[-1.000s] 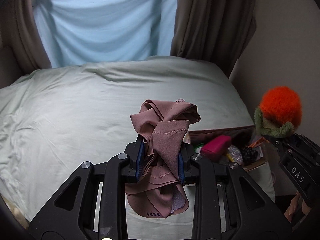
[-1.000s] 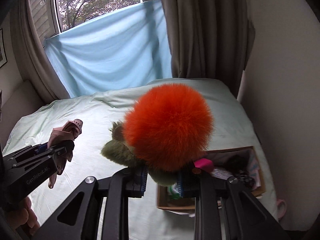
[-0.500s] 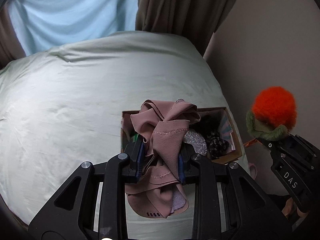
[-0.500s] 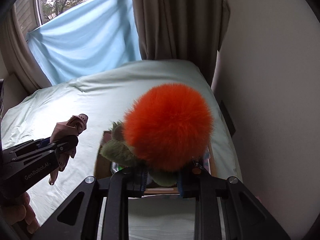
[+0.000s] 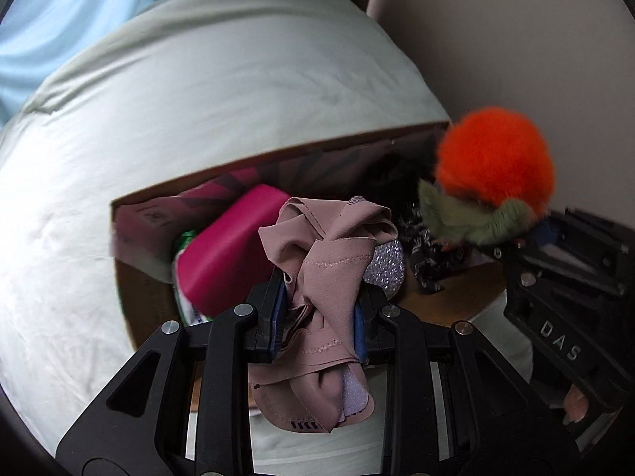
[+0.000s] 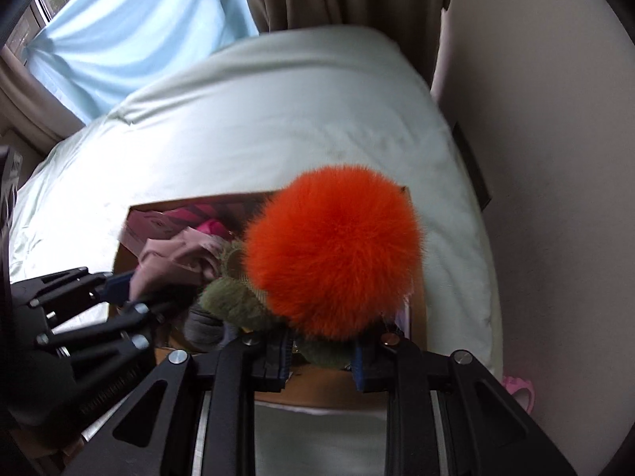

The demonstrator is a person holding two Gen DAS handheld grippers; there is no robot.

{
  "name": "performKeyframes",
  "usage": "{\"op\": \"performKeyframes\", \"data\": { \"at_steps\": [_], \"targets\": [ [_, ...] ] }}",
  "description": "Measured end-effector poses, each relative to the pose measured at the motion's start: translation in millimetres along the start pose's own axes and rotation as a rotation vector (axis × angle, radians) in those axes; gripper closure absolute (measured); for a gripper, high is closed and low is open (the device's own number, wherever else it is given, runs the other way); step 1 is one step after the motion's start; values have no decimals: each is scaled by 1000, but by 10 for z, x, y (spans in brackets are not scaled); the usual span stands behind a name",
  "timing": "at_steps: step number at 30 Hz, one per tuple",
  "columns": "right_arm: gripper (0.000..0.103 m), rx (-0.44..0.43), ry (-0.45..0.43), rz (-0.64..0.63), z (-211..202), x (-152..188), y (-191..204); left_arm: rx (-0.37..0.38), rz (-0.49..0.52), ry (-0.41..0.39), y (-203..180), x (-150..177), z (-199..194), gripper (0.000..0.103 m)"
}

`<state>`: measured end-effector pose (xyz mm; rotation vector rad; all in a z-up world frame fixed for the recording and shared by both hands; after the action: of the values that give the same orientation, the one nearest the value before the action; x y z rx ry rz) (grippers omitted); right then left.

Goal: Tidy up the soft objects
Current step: 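Carry the pink cloth and orange pompom in both grippers over the box, then open both grippers to drop the cloth and pompom into the box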

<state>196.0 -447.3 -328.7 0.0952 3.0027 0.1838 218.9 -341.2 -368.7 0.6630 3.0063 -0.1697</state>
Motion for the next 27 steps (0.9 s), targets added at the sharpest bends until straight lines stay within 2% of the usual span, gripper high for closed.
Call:
{"op": "performKeyframes", "data": {
  "at_steps": [4, 6, 7, 8, 9, 10, 11, 12, 21, 27],
  "targets": [
    [81, -20, 52, -3, 173, -58, -25, 2, 19, 41, -15, -22, 171, 79],
    [81, -44, 72, 3, 226, -92, -12, 14, 36, 44, -11, -27, 180, 74],
    [80, -54, 79, 10, 245, -105, -33, 3, 46, 44, -8, -25, 172, 55],
    [72, -74, 95, 21, 285, -121, -35, -27, 56, 46, -3, -15, 171, 19],
    [64, -103, 113, 36, 323, -134, -44, -56, 65, 45, 12, -4, 165, 2],
    [38, -121, 122, 48, 364, -159, -52, -73, 77, 35, 30, 15, 146, 0],
    [5, -134, 129, 58, 376, -162, -55, -80, 92, 35, 50, 41, 141, 0],
    [0, -139, 134, 58, 385, -163, -46, -83, 105, 43, 76, 71, 151, 0],
    [0, -123, 128, 66, 372, -83, 14, -72, 84, 39, 285, 177, 57, 0],
    [0, -105, 90, 53, 154, -54, 116, -63, 52, -5, 361, 260, -277, 0]
  ]
}}
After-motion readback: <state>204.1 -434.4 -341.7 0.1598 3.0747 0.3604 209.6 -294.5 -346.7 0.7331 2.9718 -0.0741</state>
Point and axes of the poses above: each gripper's, at about its wrist camera, not at the fingertips, and z roughly the way its jaws point, y to its left, x to its underside, the point moved 4 cm from there along z, roughly the way its jaws point, and after that the axes turned 14 degrees about y, right-handed, at the moved point
